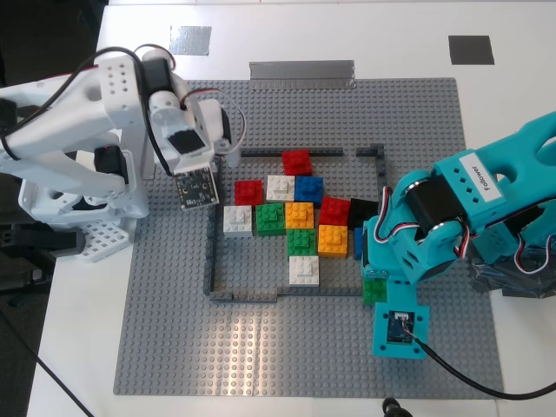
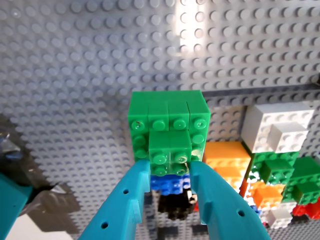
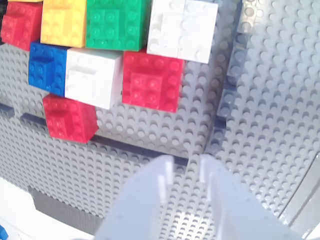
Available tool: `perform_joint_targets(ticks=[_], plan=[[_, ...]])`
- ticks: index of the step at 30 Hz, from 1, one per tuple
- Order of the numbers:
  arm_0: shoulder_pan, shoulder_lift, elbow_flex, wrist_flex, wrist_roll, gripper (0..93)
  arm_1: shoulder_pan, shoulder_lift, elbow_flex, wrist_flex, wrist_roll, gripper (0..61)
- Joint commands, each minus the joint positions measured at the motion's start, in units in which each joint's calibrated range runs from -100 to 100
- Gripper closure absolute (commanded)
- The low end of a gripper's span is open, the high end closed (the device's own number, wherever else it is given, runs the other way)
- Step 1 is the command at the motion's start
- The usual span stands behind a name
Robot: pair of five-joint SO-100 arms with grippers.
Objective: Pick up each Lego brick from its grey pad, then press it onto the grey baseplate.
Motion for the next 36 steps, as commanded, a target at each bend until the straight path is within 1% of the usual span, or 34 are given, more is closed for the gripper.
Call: perform_joint_targets(ticks=[1, 4, 7, 11, 14, 21, 22, 28, 31, 36], plan=[[1.7, -1.0, -0.4, -1.5, 1.0, 92.7, -7.2, -2.9, -9.5, 10.0, -0.2, 61.1], [2.8, -0.5, -0.4, -2.4, 1.8, 92.7, -14.4, -5.2, -11.4, 14.4, -0.6, 61.1], [4.0, -0.2, 0.1, -3.0, 2.6, 92.7, -22.6, -8.1, -11.5, 16.5, -1.8, 61.1], [5.0, -0.2, 1.9, -3.9, 3.3, 92.7, -32.4, -9.0, -12.8, 19.2, -4.0, 61.1], [5.3, -0.2, 3.0, -3.9, 3.7, 92.7, -36.6, -8.0, -14.0, 19.9, -4.6, 61.1], [5.3, -0.2, 3.9, -3.9, 3.7, 92.7, -43.2, -7.0, -18.9, 21.3, -0.9, 61.1], [5.4, -0.2, 3.9, -3.9, 3.7, 92.7, -44.9, -5.2, -21.8, 21.8, -0.1, 61.1], [5.7, -0.2, 4.0, -3.9, 3.7, 92.7, -50.8, 1.8, -29.4, 20.9, 2.0, 61.2], [6.4, -0.1, 4.0, -3.9, 3.9, 92.7, -54.2, 7.1, -33.0, 18.7, 3.1, 61.2], [7.9, -0.1, 3.9, -3.9, 4.9, 92.7, -58.3, 11.4, -33.3, 8.8, 4.2, 61.2]])
